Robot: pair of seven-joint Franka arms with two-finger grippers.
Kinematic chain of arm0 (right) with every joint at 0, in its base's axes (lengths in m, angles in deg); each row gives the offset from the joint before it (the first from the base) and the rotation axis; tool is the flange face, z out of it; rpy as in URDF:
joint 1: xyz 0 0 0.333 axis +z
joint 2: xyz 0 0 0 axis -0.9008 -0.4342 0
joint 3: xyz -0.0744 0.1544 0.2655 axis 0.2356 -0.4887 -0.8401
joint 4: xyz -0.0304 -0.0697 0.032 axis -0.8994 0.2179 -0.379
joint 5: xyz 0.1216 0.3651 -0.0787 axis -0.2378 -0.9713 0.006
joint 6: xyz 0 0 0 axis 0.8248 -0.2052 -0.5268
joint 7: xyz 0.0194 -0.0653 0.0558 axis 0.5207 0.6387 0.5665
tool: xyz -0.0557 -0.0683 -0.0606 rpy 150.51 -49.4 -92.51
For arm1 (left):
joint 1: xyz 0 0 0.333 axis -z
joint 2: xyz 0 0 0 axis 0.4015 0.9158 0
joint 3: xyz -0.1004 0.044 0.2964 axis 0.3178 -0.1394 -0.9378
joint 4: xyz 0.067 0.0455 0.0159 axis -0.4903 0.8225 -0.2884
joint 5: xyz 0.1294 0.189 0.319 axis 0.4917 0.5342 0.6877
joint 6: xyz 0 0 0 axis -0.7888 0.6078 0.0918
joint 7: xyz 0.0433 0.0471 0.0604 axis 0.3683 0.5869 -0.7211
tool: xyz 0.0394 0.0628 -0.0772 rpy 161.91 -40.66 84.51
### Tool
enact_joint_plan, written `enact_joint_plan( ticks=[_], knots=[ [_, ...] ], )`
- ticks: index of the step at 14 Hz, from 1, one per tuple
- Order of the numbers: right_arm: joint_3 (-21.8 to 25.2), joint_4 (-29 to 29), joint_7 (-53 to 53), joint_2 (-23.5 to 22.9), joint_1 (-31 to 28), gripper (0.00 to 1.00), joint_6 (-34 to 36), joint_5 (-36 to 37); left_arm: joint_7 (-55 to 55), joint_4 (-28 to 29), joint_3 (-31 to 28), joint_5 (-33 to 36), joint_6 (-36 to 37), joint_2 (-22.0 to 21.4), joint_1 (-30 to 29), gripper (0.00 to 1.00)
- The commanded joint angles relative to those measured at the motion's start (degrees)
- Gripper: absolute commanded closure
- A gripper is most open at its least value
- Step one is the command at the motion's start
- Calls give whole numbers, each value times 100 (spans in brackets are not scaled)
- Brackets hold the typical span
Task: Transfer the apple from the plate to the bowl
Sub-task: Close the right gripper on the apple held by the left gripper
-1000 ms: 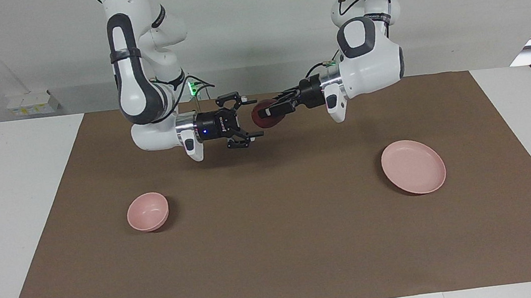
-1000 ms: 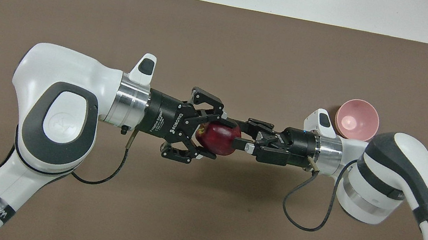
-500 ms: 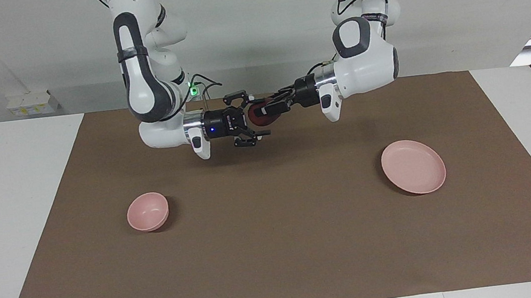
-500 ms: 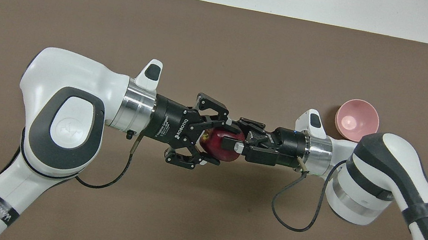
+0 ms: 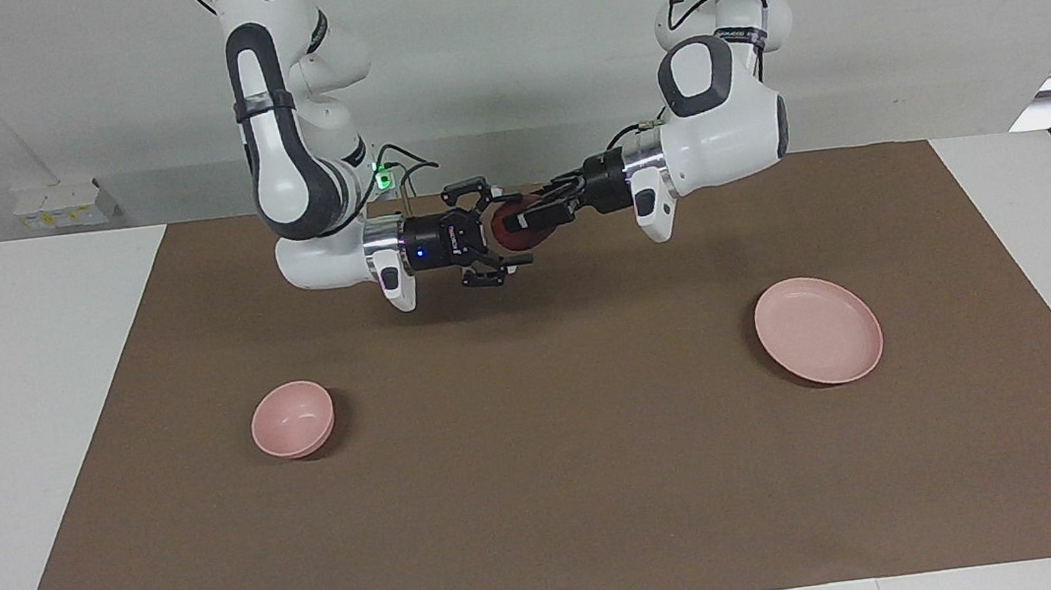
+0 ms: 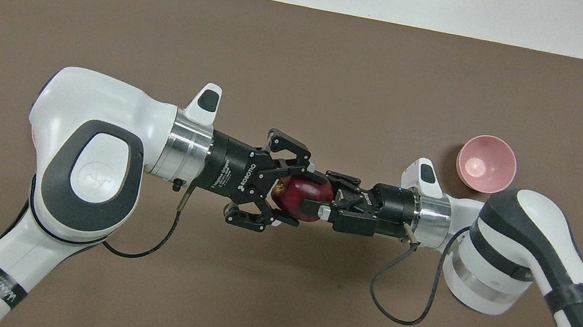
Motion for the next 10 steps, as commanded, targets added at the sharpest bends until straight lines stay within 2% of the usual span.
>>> enact_joint_plan(
  ticks=[1, 6, 7, 8, 10],
  knots=[
    [-20, -213, 188, 134, -55, 0, -62, 148, -95, 92, -90, -140, -12, -177, 107, 100],
    [-20, -186, 214, 134, -38, 0, -44, 139, -104, 92, -90, -131, -3, -186, 107, 100],
    [-29, -178, 214, 125, -55, 4, -44, 139, -104, 92, -90, -131, -3, -186, 107, 100],
    [-20, -160, 232, 117, -64, 12, -27, 139, -104, 92, -90, -140, 6, -186, 107, 100],
    [-20, -142, 284, 108, -73, 36, -27, 139, -113, 101, -90, -131, 6, -186, 116, 100]
  ],
)
